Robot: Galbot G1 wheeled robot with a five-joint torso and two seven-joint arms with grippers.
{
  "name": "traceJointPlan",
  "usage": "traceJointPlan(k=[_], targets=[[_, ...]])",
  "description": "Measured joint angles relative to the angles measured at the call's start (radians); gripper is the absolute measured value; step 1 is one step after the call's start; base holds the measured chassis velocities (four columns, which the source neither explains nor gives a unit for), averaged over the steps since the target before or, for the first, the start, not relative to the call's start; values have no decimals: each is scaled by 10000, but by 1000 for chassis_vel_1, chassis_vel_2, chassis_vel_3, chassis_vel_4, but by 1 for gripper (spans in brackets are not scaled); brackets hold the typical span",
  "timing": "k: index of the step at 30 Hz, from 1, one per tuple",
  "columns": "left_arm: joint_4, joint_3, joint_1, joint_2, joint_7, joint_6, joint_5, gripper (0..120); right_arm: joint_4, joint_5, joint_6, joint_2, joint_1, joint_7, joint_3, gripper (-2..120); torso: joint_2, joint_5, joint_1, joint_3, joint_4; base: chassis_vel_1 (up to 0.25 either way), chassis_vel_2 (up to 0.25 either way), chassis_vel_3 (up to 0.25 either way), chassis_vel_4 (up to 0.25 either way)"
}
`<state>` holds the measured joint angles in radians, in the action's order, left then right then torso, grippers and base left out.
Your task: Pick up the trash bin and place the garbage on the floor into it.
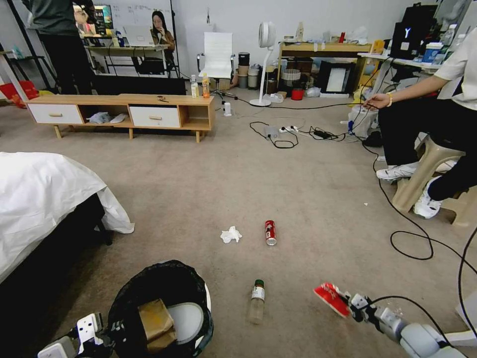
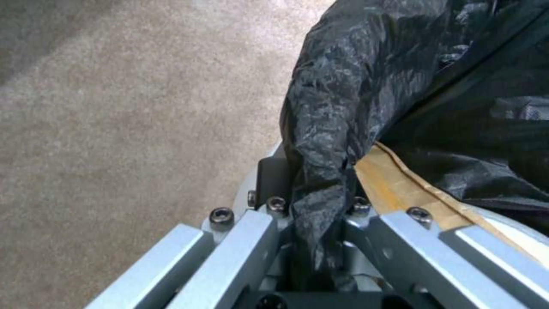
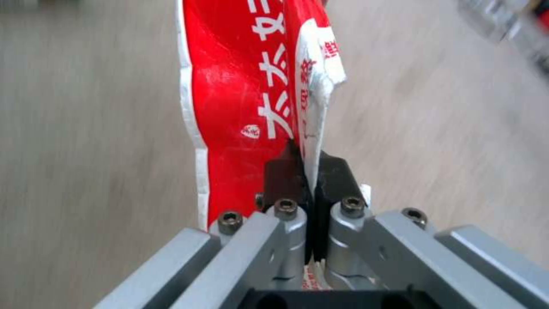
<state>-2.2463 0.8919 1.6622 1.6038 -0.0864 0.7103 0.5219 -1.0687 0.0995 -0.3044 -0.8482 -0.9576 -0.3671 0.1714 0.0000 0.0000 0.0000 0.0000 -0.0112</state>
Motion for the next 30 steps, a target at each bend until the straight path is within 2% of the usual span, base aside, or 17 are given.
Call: traceJointPlan(k=[1,3,4,5,7,9,11,13,17,19,22,24,25,27,29,30], targets=[[0,0,0,0,0,0,0,2,0,0,0,0,0,0,0,0,0,0,0,0,0,0,0,0,0],[-152,41,-4,-12,-43,39,110,2,-1124,478,221,226,23,212,-32,0,0,0,0,0,4,0,0,0,0],[-152,41,-4,-12,-43,39,110,2,-1124,478,221,226,23,212,-32,0,0,0,0,0,4,0,0,0,0],[-271,98,-13,-41,-104,79,206,2,-2032,810,405,393,120,380,-127,0,1,-1,0,0,3,0,0,0,0],[-309,120,-13,-57,-127,89,239,2,-2289,912,458,439,163,434,-165,0,0,-1,0,0,4,0,0,0,0],[-456,255,-29,-135,-224,146,416,2,-3494,1423,745,666,431,696,-430,0,0,-3,0,0,5,0,0,0,0],[-498,307,-34,-162,-264,166,478,2,-3760,1527,808,705,534,746,-519,0,1,-3,0,0,0,0,0,0,0],[-624,494,-62,-234,-366,217,729,2,-4739,1988,1109,802,956,964,-827,0,0,-3,0,0,7,0,0,0,0],[-660,590,-110,-295,-448,244,904,2,-5334,2309,1316,866,1127,1109,-943,0,0,-3,0,0,6,0,0,0,0],[-682,660,-144,-371,-548,248,1128,2,-6053,2741,1558,907,1368,1338,-1086,0,0,-3,0,0,-2,0,0,0,0],[-685,666,-146,-382,-554,249,1153,2,-6193,2822,1603,910,1421,1392,-1127,0,1,-3,0,0,-2,0,0,0,0],[-786,750,-192,-541,-719,263,1496,2,-8014,4050,2573,903,2415,2091,-2073,0,0,-8,0,-1,6,0,0,0,0],[-786,750,-192,-541,-719,263,1496,2,-8014,4050,2573,903,2415,2091,-2073,0,0,-8,0,-1,6,0,0,0,0],[-863,740,-183,-601,-764,263,1570,2,-9095,5216,3456,778,3203,2720,-2885,0,0,-3,0,0,-1,0,0,0,0],[-878,729,-175,-602,-766,263,1572,2,-9306,5505,3629,730,3357,2863,-3076,0,1,-5,0,-1,1,0,0,0,0],[-911,711,-158,-606,-766,264,1577,2,-9683,6219,3995,589,3717,3212,-3520,0,0,-2,0,0,2,0,0,0,0]])
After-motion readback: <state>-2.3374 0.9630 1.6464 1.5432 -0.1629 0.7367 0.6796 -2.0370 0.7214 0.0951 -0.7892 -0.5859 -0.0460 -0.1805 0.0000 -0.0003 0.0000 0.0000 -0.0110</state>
